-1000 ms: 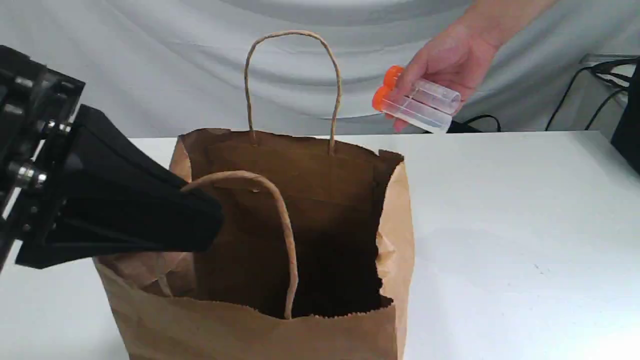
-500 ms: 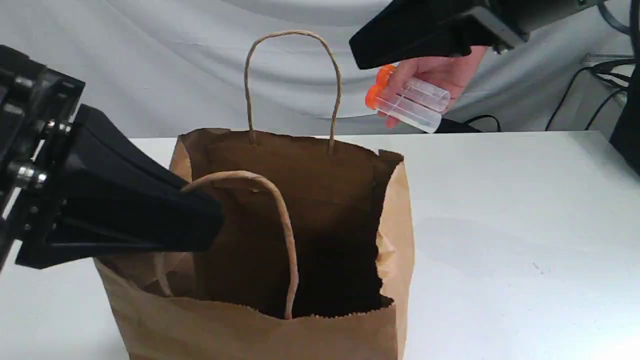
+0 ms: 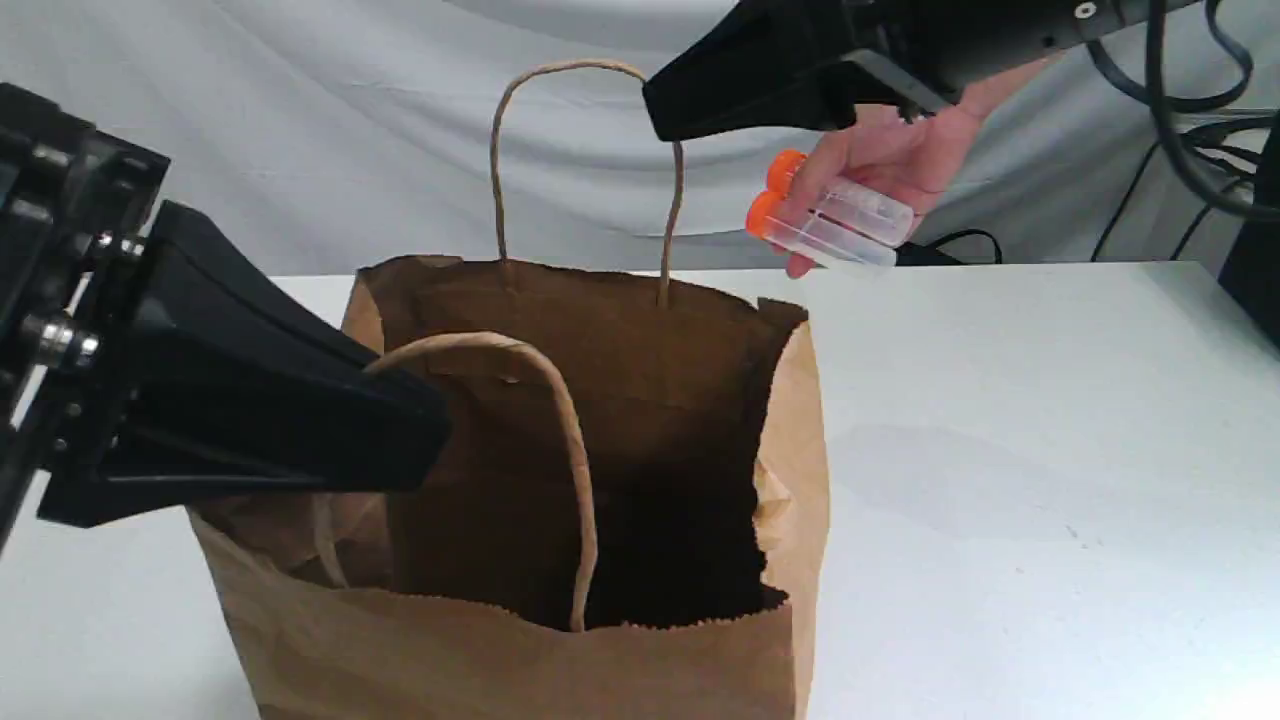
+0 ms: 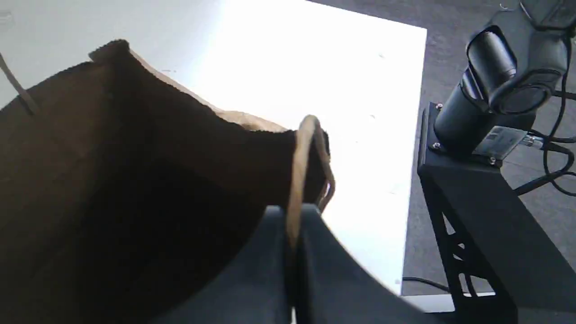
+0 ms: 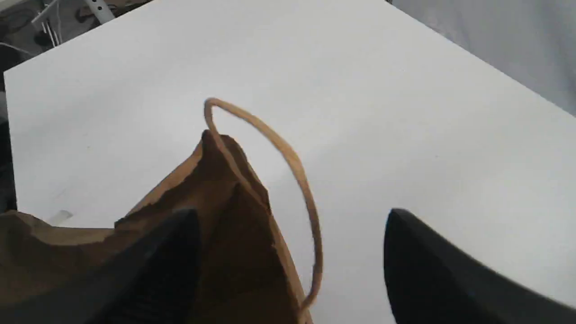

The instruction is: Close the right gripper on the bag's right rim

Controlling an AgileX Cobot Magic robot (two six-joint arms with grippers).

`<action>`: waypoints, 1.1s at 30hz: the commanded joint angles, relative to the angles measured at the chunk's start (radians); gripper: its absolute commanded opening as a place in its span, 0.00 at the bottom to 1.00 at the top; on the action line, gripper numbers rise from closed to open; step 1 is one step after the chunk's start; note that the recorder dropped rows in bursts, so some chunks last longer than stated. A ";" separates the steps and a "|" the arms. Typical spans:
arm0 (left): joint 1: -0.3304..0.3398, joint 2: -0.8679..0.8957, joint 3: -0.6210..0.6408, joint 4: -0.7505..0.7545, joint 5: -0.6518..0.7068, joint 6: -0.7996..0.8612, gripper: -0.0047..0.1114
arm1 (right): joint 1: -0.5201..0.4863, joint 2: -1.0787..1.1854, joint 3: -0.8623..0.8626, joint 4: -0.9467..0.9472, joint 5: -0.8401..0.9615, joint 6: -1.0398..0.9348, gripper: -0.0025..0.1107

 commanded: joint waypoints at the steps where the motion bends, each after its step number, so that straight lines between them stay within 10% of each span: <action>1: -0.003 0.002 0.007 -0.015 -0.016 0.006 0.04 | 0.031 0.020 -0.006 0.017 -0.040 -0.053 0.54; 14: -0.003 0.002 0.007 -0.013 -0.011 0.003 0.04 | 0.059 0.043 -0.006 0.005 -0.109 -0.056 0.35; 22: -0.003 0.002 0.007 -0.013 -0.011 0.003 0.04 | 0.059 0.043 -0.006 -0.124 0.045 -0.044 0.57; 33: -0.003 0.002 0.007 -0.013 -0.011 0.003 0.04 | 0.064 0.043 -0.006 -0.310 0.085 0.053 0.57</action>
